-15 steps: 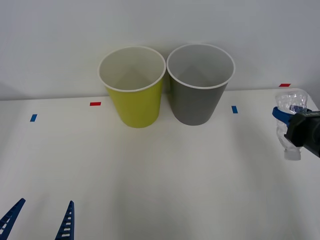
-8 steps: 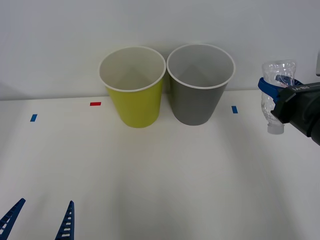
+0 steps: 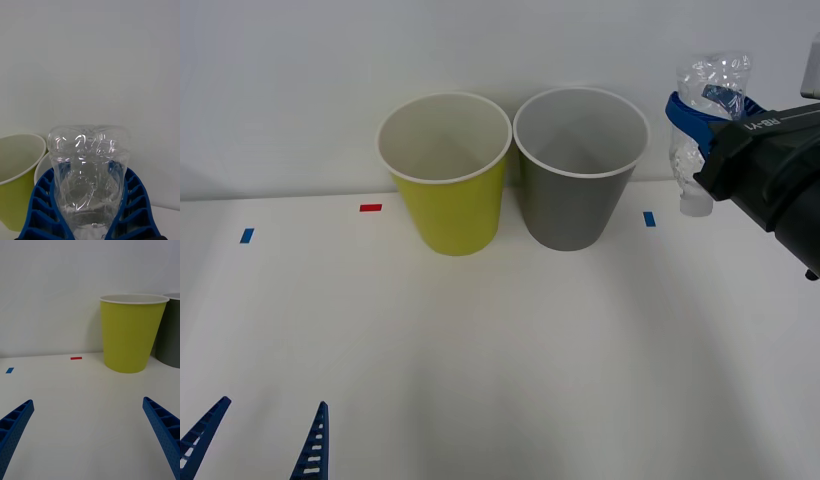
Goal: Put cans in the gray bin and PET bottles in the light green bin.
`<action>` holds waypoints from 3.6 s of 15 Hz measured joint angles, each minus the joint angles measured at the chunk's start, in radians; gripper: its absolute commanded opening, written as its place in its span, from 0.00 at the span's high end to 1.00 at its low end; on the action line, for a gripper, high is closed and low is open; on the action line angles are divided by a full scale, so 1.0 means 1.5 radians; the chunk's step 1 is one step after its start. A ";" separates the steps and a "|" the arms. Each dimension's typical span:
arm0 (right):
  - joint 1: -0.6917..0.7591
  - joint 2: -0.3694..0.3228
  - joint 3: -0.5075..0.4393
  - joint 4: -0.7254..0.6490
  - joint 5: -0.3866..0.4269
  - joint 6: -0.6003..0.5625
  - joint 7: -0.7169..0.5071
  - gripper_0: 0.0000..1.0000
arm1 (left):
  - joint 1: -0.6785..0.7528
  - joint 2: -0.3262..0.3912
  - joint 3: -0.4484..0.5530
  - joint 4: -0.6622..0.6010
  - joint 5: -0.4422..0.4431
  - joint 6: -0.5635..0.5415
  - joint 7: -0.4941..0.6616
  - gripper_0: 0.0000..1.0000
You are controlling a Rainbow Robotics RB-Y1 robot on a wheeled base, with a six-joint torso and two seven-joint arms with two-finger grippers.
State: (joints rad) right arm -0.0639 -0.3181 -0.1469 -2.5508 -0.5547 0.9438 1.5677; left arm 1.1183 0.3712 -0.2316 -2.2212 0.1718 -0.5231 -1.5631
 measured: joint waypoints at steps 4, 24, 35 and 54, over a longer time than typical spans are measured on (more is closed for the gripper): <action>-0.062 0.008 0.025 0.048 0.004 -0.053 0.005 1.00 | 0.000 0.000 0.000 0.000 0.000 0.000 0.000 0.00; -0.335 -0.007 0.288 0.521 0.023 -0.585 0.011 1.00 | 0.000 0.000 0.000 0.000 0.000 0.000 0.000 0.00; -0.469 0.026 0.387 0.685 0.007 -0.629 -0.015 1.00 | 0.000 0.000 0.000 0.000 0.000 0.000 0.000 0.00; -0.554 0.023 0.461 0.796 -0.006 -0.651 -0.045 0.16 | 0.000 0.000 0.000 0.000 0.000 0.000 0.000 0.00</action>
State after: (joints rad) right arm -0.8951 -0.2836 0.5444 -1.3575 -0.5642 -0.0328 1.4995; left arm 1.1183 0.3712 -0.2316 -2.2212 0.1718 -0.5231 -1.5631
